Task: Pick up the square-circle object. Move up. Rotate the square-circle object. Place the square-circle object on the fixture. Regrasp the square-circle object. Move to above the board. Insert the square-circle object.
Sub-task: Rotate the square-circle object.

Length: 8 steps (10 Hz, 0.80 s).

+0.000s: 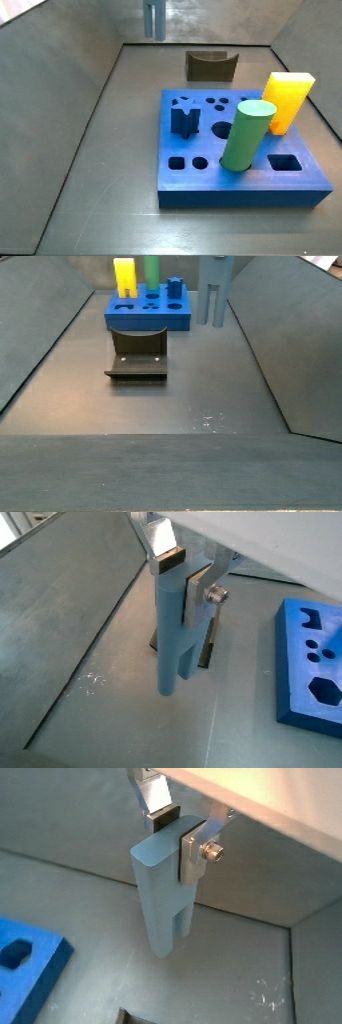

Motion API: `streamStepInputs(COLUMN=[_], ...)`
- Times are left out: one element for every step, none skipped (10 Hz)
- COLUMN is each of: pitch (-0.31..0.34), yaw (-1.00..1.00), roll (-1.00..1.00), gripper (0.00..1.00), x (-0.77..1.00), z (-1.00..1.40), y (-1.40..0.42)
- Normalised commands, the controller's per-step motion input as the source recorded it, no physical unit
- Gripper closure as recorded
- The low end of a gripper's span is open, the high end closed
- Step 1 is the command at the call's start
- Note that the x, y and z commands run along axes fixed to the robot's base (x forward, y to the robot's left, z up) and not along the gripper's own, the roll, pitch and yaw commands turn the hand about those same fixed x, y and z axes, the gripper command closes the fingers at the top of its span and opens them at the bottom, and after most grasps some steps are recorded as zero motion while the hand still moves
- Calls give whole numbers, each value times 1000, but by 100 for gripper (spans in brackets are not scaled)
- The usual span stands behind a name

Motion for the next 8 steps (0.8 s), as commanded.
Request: streamStepInputs(pitch=[30, 30, 32, 36, 43, 49, 61, 73], yaw=[-1000, -1000, -1000, -1000, -1000, -1000, -1000, -960], roll=[-50, -56, -62, -69, -82, -96, -122, -148], gripper=[100, 100, 100, 100, 100, 100, 100, 100], x=[-73, -60, -46, -31, -21, -18, -16, -14], z=[-2, 11, 17, 15, 14, 17, 19, 21], y=[31, 29, 25, 26, 25, 25, 24, 24])
